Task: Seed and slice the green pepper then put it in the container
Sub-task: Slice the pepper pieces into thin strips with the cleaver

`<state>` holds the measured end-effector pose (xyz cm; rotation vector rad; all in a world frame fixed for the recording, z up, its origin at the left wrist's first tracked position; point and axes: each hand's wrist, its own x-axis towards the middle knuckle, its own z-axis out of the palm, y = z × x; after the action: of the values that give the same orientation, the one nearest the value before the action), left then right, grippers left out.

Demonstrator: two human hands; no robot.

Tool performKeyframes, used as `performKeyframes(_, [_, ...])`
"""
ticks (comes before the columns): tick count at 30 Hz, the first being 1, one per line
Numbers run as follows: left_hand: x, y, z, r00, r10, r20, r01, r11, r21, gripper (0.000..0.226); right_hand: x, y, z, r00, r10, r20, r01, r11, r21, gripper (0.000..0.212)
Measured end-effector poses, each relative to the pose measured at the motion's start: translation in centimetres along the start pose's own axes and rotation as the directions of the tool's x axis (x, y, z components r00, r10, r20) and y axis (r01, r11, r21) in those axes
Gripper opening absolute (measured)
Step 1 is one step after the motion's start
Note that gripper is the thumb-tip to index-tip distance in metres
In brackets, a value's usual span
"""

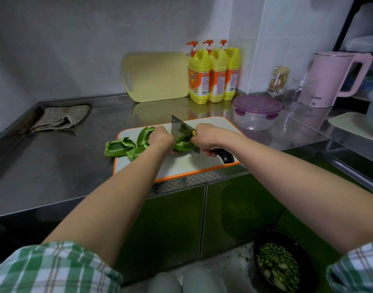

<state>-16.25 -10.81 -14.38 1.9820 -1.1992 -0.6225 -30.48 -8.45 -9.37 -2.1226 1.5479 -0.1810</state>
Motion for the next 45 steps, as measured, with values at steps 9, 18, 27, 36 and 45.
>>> performKeyframes(9, [-0.7, 0.4, -0.5, 0.999, 0.025, 0.038, -0.030, 0.990, 0.140, 0.012, 0.6, -0.2, 0.9, 0.999, 0.022, -0.029, -0.023, 0.999, -0.031, 0.025])
performKeyframes(18, [-1.3, 0.0, -1.1, 0.996, 0.087, -0.023, -0.085, 0.994, 0.065, 0.028, 2.0, 0.7, 2.2, 0.990, 0.029, -0.136, -0.023, 0.999, 0.042, 0.024])
performKeyframes(27, [-0.9, 0.1, -1.5, 0.996, -0.057, -0.069, 0.047, 0.988, -0.146, 0.042, 2.5, 2.6, -1.5, 0.913, 0.048, -0.406, 0.132, 0.905, 0.403, 0.021])
performKeyframes(36, [-2.5, 3.1, 2.6, 0.988, 0.149, 0.043, -0.133, 0.956, -0.263, 0.010, 1.7, 8.9, -0.2, 0.908, 0.262, -0.328, -0.021, 0.809, 0.588, 0.026])
performKeyframes(45, [-1.5, 4.1, 5.5, 0.884, 0.391, 0.257, -0.465, 0.796, 0.388, 0.020, 1.4, 10.1, -2.4, 0.873, 0.207, -0.442, -0.158, 0.977, 0.145, 0.028])
